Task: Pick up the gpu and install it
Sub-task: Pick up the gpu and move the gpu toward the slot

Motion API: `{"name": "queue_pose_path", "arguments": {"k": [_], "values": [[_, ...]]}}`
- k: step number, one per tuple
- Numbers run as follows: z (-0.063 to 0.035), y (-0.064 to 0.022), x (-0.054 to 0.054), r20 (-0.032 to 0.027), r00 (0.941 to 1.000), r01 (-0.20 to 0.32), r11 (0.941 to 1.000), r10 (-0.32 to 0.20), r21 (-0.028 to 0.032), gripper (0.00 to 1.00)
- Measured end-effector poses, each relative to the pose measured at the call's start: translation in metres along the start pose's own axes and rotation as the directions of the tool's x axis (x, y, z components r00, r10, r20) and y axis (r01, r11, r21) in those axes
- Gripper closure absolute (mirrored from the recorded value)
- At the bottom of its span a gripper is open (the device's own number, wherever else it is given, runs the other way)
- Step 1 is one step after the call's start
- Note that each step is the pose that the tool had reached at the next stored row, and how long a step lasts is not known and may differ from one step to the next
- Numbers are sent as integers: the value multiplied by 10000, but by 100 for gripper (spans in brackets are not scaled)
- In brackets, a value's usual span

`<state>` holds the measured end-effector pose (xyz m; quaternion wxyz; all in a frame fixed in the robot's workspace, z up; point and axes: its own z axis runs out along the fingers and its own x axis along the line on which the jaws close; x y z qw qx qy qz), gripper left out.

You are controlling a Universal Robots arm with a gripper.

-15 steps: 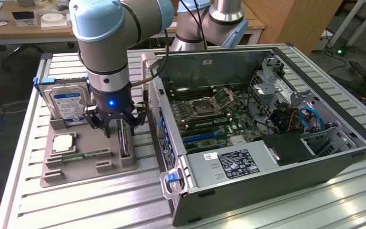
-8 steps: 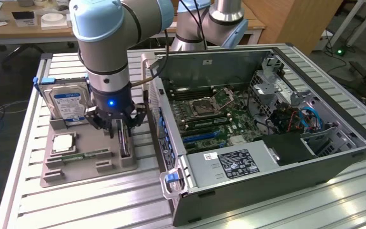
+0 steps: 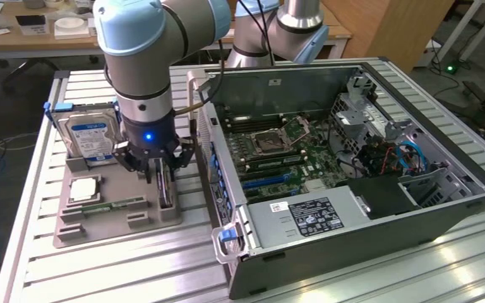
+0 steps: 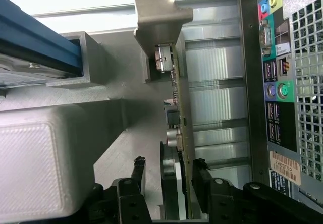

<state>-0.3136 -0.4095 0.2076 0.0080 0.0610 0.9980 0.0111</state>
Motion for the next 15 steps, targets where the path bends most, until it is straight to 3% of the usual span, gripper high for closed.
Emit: {"name": "queue_pose_path", "arguments": {"k": [7,10,15], "values": [[3,1,-7,0,10000,1,10000,-1,1,51],[4,1,-10,-1,10000,0,10000,0,2,64],[5,1,-13,1,10000,2,10000,-2,2,65]]}}
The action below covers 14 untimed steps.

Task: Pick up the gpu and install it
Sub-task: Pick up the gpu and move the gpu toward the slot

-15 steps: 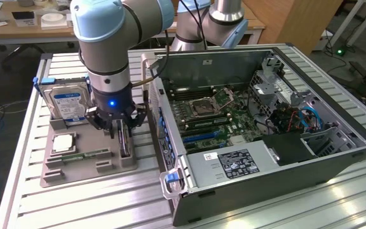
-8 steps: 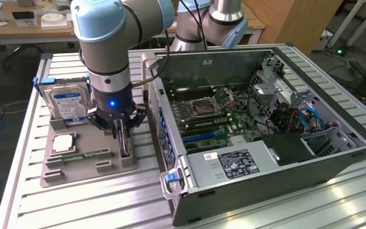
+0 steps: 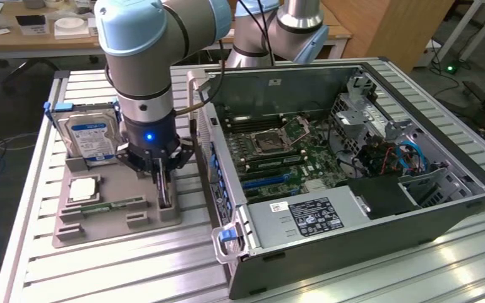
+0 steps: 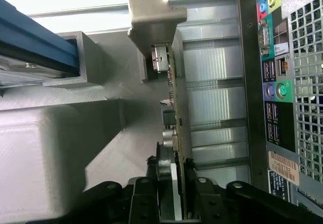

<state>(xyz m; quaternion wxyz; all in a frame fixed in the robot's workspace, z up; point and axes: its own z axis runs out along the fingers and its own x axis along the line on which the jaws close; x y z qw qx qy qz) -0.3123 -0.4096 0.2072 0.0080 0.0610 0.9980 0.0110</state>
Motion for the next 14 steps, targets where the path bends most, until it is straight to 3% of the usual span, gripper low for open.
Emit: {"name": "queue_pose_path", "arguments": {"k": [2,14], "values": [[0,0,0,-3,10000,-1,10000,1,-1,71],[0,0,0,-1,10000,-1,10000,1,-1,71]]}}
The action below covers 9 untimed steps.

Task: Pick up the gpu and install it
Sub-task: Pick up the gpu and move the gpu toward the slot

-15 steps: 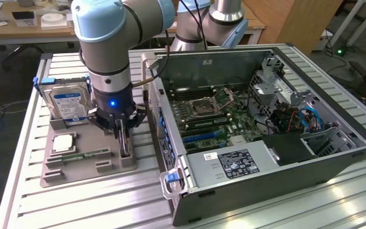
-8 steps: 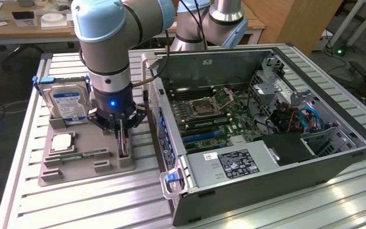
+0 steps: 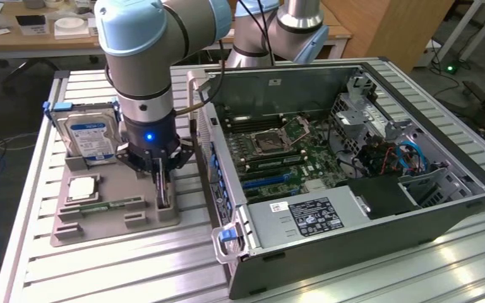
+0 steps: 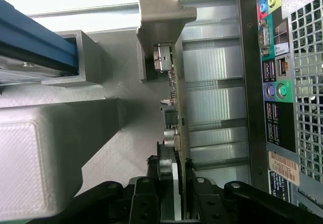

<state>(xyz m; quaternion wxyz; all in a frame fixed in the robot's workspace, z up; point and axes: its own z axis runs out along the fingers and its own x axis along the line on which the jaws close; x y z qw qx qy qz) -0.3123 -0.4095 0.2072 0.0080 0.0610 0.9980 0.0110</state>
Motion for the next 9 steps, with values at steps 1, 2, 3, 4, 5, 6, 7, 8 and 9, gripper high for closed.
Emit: {"name": "queue_pose_path", "arguments": {"k": [1,2,3,4,5,6,7,8,9], "values": [[0,0,0,0,10000,1,10000,-1,0,71],[0,0,0,0,10000,0,10000,0,0,71],[0,0,0,0,10000,0,10000,0,1,71],[-1,0,0,1,10000,0,10000,0,-1,71],[-6,0,0,1,10000,0,10000,0,-9,71],[-19,0,0,-1,10000,3,10000,-3,-28,71],[-44,0,1,-6,10000,3,10000,-3,-46,71],[-71,1,1,-7,10000,4,10000,-4,-65,71],[-100,2,1,-10,10000,4,10000,-4,-83,71]]}}
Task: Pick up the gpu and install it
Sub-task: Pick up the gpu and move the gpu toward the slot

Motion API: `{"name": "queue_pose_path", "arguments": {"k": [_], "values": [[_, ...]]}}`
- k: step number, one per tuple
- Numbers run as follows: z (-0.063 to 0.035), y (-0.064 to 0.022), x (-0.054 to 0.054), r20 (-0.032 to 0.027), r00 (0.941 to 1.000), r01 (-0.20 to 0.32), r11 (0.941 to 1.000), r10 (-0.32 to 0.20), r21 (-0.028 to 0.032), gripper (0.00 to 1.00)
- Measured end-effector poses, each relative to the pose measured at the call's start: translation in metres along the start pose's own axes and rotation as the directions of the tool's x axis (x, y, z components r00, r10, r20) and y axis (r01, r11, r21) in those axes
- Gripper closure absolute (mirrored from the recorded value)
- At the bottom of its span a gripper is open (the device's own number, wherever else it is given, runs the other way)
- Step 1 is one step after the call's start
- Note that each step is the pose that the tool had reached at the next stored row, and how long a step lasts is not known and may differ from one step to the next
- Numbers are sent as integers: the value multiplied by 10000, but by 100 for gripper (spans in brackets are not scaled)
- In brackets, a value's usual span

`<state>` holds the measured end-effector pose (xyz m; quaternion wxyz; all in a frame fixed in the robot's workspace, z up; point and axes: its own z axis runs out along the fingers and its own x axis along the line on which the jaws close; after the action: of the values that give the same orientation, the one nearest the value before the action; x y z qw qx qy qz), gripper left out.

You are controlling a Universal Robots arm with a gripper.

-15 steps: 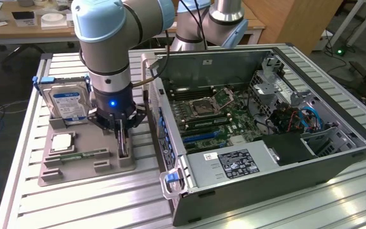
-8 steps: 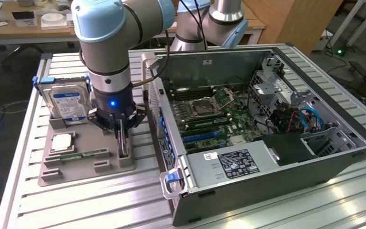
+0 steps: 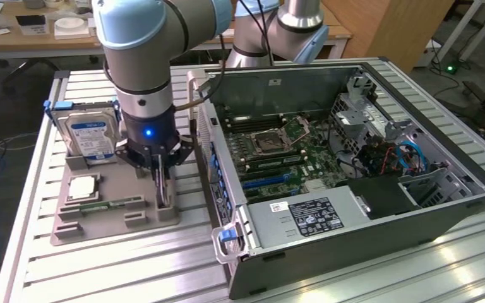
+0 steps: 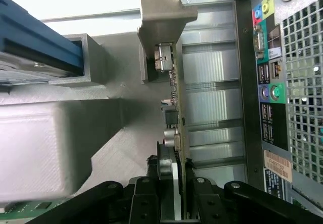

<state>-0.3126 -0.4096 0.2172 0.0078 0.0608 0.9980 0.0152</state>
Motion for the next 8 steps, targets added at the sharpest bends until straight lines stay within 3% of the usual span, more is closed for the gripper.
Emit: {"name": "queue_pose_path", "arguments": {"k": [8], "values": [[-237,7,1,-13,10000,0,9999,0,-103,71]]}}
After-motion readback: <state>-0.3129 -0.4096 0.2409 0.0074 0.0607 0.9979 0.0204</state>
